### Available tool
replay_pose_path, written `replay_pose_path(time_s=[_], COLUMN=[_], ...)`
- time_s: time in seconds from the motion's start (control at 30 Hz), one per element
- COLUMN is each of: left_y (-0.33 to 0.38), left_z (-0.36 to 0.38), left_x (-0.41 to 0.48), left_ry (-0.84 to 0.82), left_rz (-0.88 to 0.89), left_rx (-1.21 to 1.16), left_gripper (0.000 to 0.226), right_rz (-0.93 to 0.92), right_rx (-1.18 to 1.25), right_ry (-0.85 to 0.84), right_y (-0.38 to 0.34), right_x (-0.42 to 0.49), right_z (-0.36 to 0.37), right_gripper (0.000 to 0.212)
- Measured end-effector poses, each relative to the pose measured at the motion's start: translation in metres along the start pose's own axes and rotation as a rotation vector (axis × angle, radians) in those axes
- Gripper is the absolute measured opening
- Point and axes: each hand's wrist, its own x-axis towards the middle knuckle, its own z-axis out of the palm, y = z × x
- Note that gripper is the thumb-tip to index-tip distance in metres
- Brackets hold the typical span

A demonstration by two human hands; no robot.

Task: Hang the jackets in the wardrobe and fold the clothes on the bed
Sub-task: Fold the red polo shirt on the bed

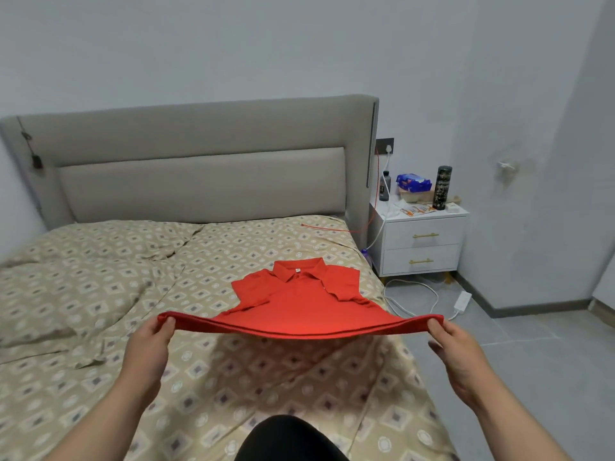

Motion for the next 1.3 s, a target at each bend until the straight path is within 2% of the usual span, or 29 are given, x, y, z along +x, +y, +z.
replay_pose_path(time_s=[0.17, 0.37, 0.5, 0.63, 0.7, 0.73, 0.8, 0.83, 0.87, 0.9, 0.93, 1.0, 1.1, 1.17, 1.3], left_y=[0.018, 0.029, 0.031, 0.03, 0.025, 0.027, 0.029, 0.029, 0.027, 0.022, 0.014, 0.004, -0.004, -0.018, -0.049], left_z=[-0.003, -0.015, -0.028, -0.059, -0.071, -0.074, -0.072, -0.075, -0.085, -0.094, -0.097, -0.092, -0.06, -0.039, 0.009], left_x=[0.013, 0.028, 0.028, 0.036, 0.043, 0.039, 0.031, 0.033, 0.037, 0.042, 0.044, 0.044, 0.038, 0.039, 0.048], left_ry=[0.005, -0.015, -0.069, -0.186, -0.357, -0.532, -0.932, -0.976, -0.931, -0.771, -0.677, -0.619, -0.371, -0.278, -0.169], left_rz=[0.142, 0.216, 0.238, 0.081, -0.04, -0.067, -0.046, -0.007, -0.08, -0.146, -0.193, -0.298, -0.237, -0.272, -0.54], left_rx=[0.147, 0.112, 0.116, -0.095, -0.176, -0.269, -0.508, -0.485, -0.347, -0.208, -0.124, -0.066, 0.144, 0.141, -0.022], left_gripper=[0.022, 0.022, 0.023, 0.02, 0.023, 0.026, 0.035, 0.047, 0.061, 0.071, 0.071, 0.042, 0.015, 0.013, 0.009], right_rz=[-0.083, -0.195, -0.175, -0.056, 0.048, 0.097, 0.173, 0.201, 0.223, 0.233, 0.239, 0.237, 0.232, 0.303, 0.513], right_rx=[-0.061, -0.156, -0.216, -0.246, -0.318, -0.342, -0.32, -0.285, -0.251, -0.224, -0.211, -0.274, -0.502, -0.497, -0.347], right_ry=[0.013, -0.025, -0.119, -0.351, -0.541, -0.626, -0.725, -0.743, -0.751, -0.752, -0.734, -0.599, -0.353, -0.267, -0.104], right_y=[-0.04, -0.082, -0.105, -0.134, -0.145, -0.148, -0.147, -0.145, -0.142, -0.138, -0.134, -0.121, -0.093, -0.067, -0.011], right_x=[0.022, 0.02, 0.009, -0.013, -0.022, -0.026, -0.028, -0.027, -0.026, -0.024, -0.021, -0.009, 0.017, 0.036, 0.071], right_z=[0.004, 0.005, -0.007, -0.028, -0.043, -0.049, -0.059, -0.061, -0.06, -0.056, -0.05, -0.036, -0.017, -0.004, 0.029], right_gripper=[0.02, 0.022, 0.022, 0.019, 0.02, 0.019, 0.026, 0.032, 0.032, 0.024, 0.014, 0.021, 0.029, 0.027, 0.014])
